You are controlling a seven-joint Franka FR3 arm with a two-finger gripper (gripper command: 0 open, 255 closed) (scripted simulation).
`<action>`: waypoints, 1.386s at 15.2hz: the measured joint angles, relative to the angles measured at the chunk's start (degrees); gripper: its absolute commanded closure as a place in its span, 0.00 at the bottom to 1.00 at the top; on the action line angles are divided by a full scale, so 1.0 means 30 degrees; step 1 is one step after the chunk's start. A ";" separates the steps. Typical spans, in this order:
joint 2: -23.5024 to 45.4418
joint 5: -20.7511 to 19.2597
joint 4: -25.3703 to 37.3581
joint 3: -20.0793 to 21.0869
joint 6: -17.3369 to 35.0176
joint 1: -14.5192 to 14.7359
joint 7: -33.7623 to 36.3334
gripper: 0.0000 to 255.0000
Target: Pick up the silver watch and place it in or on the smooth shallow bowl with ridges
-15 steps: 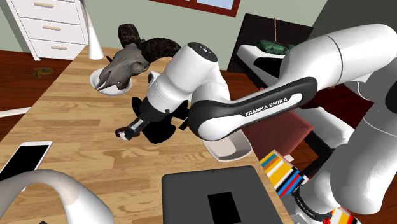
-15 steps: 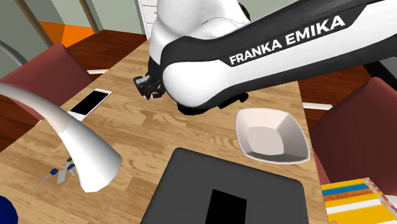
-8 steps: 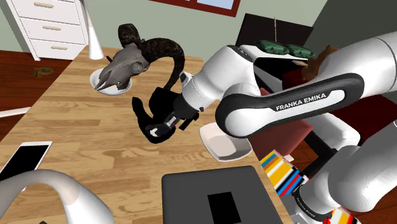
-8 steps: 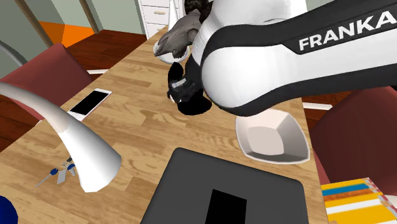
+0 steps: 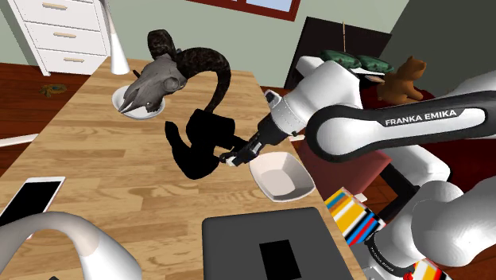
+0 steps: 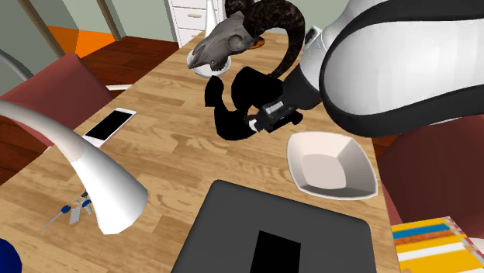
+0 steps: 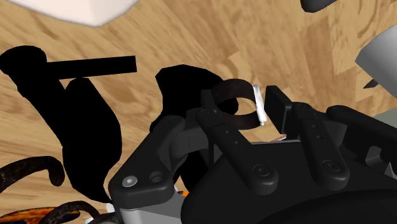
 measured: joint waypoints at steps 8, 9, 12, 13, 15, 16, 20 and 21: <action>-0.5340 0.1438 -0.4325 -0.3353 -0.2145 0.0639 -0.3527 1.00; -0.6025 0.1371 -0.4761 -0.3788 -0.2538 0.0571 -0.3896 1.00; -0.8093 0.0878 -0.5939 -0.5122 -0.3876 0.0113 -0.4932 1.00; -0.8998 0.0623 -0.6478 -0.5652 -0.4432 -0.0123 -0.5326 1.00; -0.9180 0.0602 -0.6895 -0.6028 -0.4354 -0.0201 -0.5819 1.00; -0.9181 0.0681 -0.7106 -0.6067 -0.4167 -0.0152 -0.5948 1.00; -0.8668 0.1183 -0.7791 -0.6149 -0.3018 0.0187 -0.6508 1.00; -0.8499 0.1337 -0.7950 -0.6156 -0.2690 0.0300 -0.6642 1.00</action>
